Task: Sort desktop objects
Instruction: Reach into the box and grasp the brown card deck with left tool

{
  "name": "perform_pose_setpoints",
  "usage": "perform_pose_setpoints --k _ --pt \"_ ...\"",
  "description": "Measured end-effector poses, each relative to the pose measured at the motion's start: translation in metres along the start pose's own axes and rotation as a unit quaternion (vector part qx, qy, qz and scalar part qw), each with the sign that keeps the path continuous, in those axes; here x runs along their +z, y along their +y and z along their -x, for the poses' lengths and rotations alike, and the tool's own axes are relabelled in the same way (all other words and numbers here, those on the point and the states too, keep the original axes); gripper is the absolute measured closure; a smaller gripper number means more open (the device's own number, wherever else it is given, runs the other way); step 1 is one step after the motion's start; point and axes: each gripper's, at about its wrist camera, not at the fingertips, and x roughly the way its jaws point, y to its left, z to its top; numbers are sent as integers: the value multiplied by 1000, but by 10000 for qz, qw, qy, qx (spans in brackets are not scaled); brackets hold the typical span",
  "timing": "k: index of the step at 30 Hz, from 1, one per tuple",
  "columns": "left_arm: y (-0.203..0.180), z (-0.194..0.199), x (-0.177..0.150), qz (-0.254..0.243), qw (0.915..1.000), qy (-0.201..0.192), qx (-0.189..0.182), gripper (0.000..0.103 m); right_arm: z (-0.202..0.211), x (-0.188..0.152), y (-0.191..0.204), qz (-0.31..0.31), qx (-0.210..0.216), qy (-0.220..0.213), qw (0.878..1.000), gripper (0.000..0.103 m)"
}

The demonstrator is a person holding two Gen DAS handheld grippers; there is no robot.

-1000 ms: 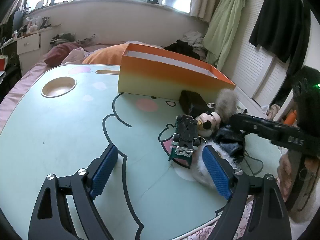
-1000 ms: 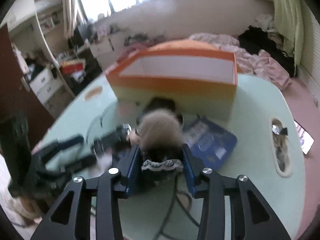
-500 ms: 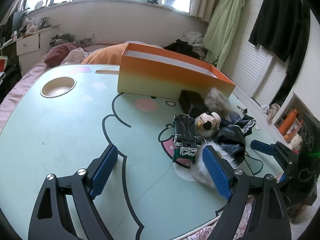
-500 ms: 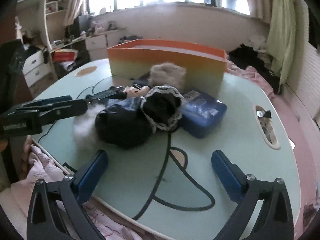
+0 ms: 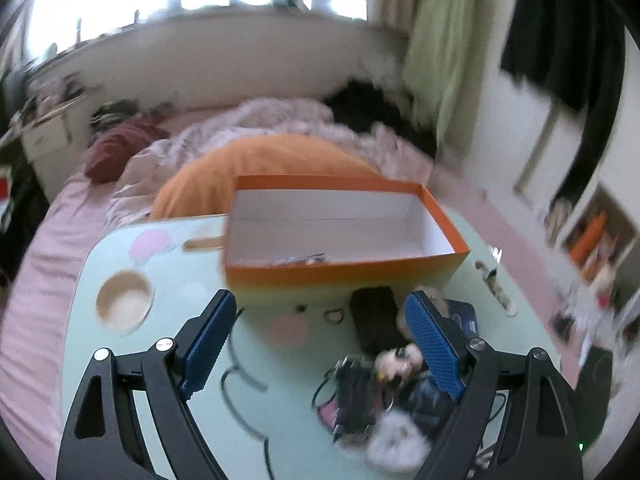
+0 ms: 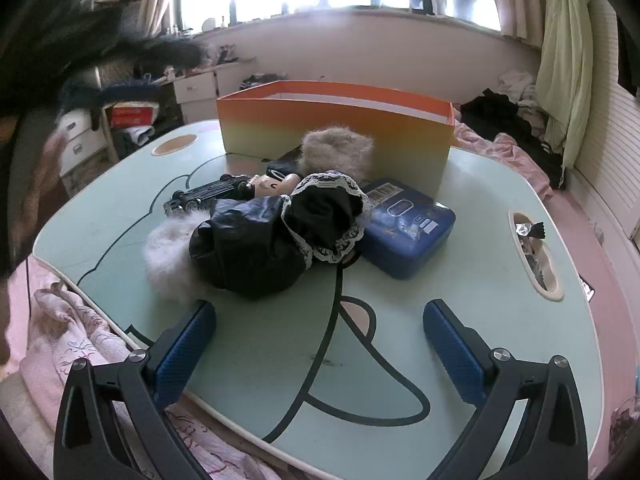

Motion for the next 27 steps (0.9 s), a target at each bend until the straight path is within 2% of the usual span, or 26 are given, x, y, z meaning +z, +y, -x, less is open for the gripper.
perform_pose_setpoints --k 3,6,7,9,10,13,20,23,27 --pt "-18 -35 26 -172 9991 378 -63 16 0 0 0 -3 4 -4 10000 0" --pt "-26 -67 35 157 9971 741 -48 16 0 0 1 -1 1 -3 10000 0" --pt "-26 -73 34 210 9967 781 -73 16 -1 0 -2 -1 3 -3 10000 0" --pt "-33 -85 33 98 9968 781 171 16 -1 0 -3 -1 3 -3 10000 0" --pt "-34 -85 33 78 9975 684 185 15 -2 0 -3 -1 4 -2 10000 0" --pt "-37 -89 35 222 9967 752 225 15 -1 -1 -3 -3 4 -7 10000 0" --pt "-38 -93 38 218 9960 838 239 15 0 0 -5 1 4 -7 10000 0" --pt "-38 -97 43 170 9941 1042 229 15 0 0 -5 2 2 -8 10000 0" --pt "-29 -103 59 166 9871 1586 -142 15 -1 -1 -5 3 4 -10 10000 0"
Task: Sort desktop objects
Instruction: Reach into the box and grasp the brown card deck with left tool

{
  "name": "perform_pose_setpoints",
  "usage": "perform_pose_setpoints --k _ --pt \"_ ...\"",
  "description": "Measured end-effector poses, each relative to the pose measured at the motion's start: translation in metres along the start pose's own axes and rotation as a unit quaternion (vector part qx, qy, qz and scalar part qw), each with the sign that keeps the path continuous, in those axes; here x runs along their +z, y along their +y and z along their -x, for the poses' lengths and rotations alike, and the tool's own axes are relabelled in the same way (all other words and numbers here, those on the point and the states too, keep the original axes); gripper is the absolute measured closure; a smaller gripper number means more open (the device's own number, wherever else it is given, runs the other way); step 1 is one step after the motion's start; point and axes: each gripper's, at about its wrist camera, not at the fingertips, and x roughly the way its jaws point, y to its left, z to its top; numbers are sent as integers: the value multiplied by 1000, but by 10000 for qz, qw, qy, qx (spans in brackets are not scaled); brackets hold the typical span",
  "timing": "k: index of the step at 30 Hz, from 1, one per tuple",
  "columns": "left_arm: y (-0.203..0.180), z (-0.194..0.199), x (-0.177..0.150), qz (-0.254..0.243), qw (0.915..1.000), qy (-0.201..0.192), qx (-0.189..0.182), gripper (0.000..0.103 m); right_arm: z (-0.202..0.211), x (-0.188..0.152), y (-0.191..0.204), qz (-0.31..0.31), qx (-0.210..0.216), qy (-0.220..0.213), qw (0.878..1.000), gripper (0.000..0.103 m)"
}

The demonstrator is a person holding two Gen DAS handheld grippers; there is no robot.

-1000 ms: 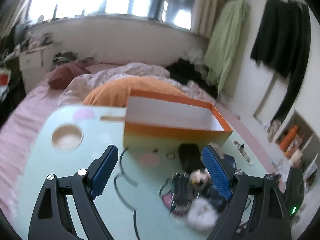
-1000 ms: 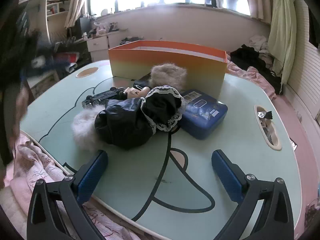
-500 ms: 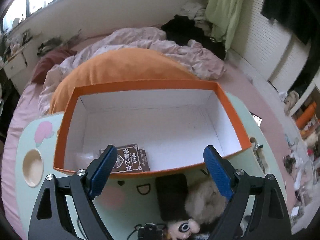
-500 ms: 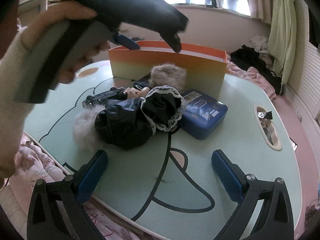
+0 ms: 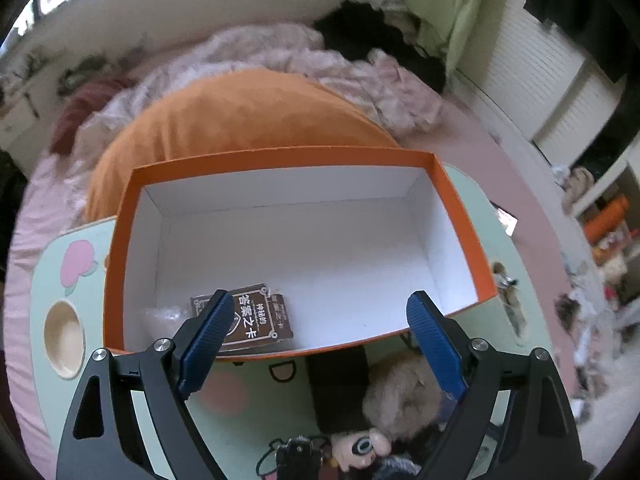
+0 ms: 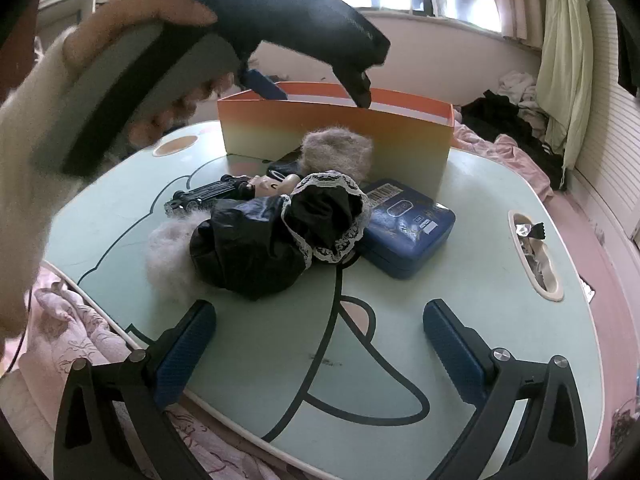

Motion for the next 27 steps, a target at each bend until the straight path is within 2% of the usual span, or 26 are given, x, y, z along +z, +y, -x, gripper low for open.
perform_pose_setpoints --k 2,4,6,7,9,12,17,19,21,27 --pt "11 0 10 215 9990 340 -171 15 0 0 0 -2 1 0 10000 0" --pt "25 -6 20 520 9946 845 -315 15 0 0 0 -1 0 -2 10000 0" --pt "34 -20 26 743 9838 1574 -422 15 0 -1 0 -1 1 -4 10000 0" --pt "37 -25 29 772 9803 1793 -314 15 0 -1 0 -1 1 -7 10000 0" --pt "40 -32 33 753 9799 1842 104 15 0 -1 0 1 2 -4 10000 0" --pt "41 -49 35 666 9724 2181 504 15 0 -1 0 0 3 -3 10000 0" --pt "15 -68 32 -49 9671 2296 1094 14 0 0 -2 7 0 -13 10000 0" --pt "15 -83 30 100 9606 2645 846 12 -1 0 -2 4 3 -8 10000 0" --pt "16 -90 29 276 9587 2778 544 10 0 1 -2 7 8 -24 10000 0" --pt "16 -82 26 225 9676 2465 496 11 0 2 -2 13 13 -22 10000 0"
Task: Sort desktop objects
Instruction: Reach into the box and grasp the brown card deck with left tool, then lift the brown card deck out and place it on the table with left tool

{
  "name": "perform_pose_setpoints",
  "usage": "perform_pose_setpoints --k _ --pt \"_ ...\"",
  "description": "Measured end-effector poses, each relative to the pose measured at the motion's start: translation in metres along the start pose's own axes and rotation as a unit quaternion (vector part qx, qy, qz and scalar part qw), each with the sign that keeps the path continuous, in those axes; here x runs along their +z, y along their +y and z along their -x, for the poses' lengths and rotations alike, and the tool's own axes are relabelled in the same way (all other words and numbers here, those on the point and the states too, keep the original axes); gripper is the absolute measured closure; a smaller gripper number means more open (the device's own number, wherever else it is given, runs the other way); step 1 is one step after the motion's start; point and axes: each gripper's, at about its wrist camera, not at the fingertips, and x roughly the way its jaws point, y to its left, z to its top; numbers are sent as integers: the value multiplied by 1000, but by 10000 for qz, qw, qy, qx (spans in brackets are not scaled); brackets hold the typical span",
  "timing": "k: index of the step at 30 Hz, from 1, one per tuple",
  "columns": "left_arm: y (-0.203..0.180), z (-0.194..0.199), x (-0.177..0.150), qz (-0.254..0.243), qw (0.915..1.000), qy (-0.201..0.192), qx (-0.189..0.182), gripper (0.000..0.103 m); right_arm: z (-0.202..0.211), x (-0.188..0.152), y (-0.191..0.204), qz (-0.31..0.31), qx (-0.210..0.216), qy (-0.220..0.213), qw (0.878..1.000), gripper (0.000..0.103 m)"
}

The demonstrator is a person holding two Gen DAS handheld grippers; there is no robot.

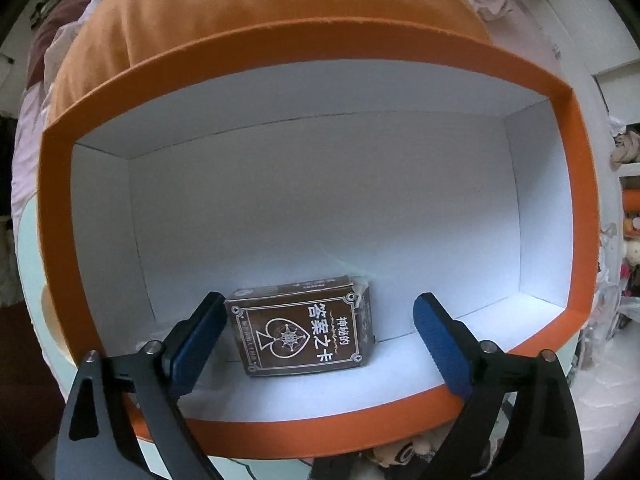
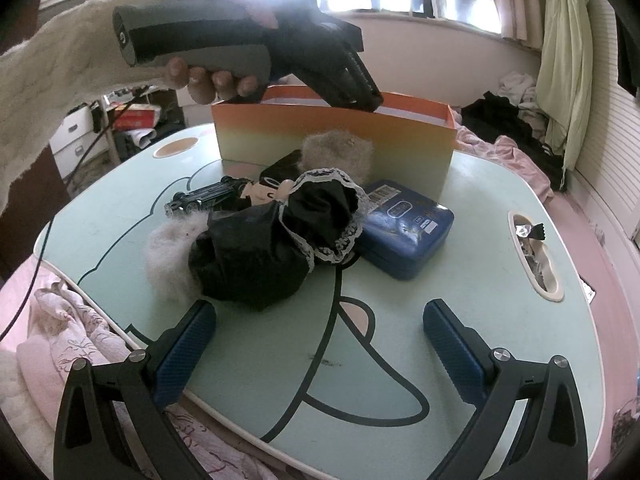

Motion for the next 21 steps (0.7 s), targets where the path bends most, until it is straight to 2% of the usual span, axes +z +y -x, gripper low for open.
perform_pose_setpoints --k 1,3,4,5,10,14,18,21 --pt "1 2 -1 -22 10000 -94 -17 13 1 0 0 0 -2 -3 10000 0" --pt "5 8 -5 -40 9995 -326 -13 27 0 0 0 -1 2 -1 10000 0" --pt "7 11 -6 -54 9991 -400 135 45 0 0 0 0 0 -3 10000 0" --pt "9 13 -7 -70 9987 -452 233 46 0 0 0 2 0 -5 10000 0" --pt "18 18 -13 -144 9980 -614 -86 46 0 -1 -1 2 -1 -7 10000 0" --pt "29 29 -14 -30 9953 -752 -609 46 1 0 0 4 0 -6 10000 0" --pt "35 71 -24 -45 9854 -1230 -1175 46 -1 -1 -1 3 -3 -6 10000 0" --pt "31 108 -39 -172 9756 -1761 -1298 46 -1 -1 -1 2 -2 -7 10000 0"
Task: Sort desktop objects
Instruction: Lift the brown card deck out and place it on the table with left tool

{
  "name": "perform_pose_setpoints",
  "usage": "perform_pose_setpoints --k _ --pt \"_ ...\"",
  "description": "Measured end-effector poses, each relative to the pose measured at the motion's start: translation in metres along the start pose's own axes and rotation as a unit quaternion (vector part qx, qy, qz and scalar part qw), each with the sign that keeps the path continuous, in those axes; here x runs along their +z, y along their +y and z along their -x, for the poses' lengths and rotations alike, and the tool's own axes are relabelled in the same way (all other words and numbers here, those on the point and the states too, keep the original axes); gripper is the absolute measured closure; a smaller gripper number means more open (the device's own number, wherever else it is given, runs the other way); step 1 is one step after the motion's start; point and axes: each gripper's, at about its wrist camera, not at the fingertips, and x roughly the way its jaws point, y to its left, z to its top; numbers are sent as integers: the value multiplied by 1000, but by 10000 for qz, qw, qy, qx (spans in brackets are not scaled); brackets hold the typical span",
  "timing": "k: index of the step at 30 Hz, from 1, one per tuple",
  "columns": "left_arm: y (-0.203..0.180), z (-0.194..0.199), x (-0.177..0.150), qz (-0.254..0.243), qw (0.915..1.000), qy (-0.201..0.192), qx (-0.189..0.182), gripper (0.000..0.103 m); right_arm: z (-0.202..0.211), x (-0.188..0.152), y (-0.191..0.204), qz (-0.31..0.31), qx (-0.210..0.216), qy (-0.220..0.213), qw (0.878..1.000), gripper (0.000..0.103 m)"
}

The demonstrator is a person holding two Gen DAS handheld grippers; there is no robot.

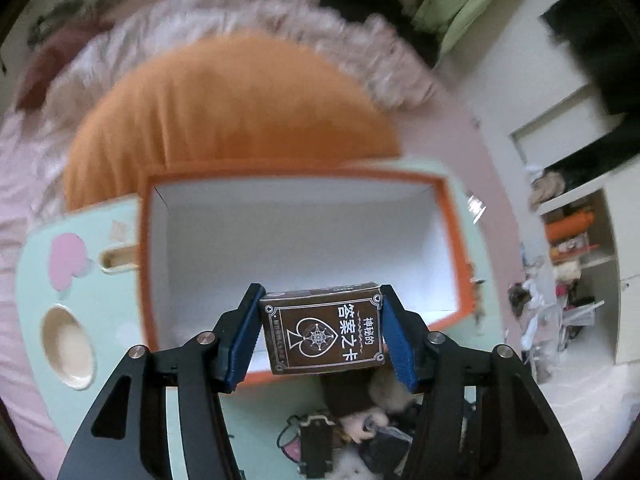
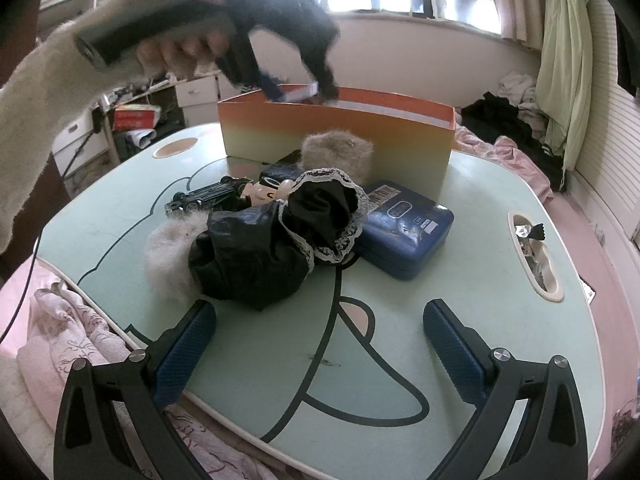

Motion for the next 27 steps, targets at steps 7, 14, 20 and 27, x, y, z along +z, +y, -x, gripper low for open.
perform_pose_setpoints --k 7,14,20,27 --pt "-12 31 -60 -547 9960 -710 20 45 0 0 0 0 1 -3 10000 0" --pt "24 11 -107 14 9858 -1672 119 39 0 0 -1 1 3 -3 10000 0" --pt "15 43 -164 -340 9666 -2529 226 24 0 0 -1 2 1 -6 10000 0" --pt "15 15 -249 -566 9513 -2812 1129 16 0 0 -2 3 2 -7 10000 0"
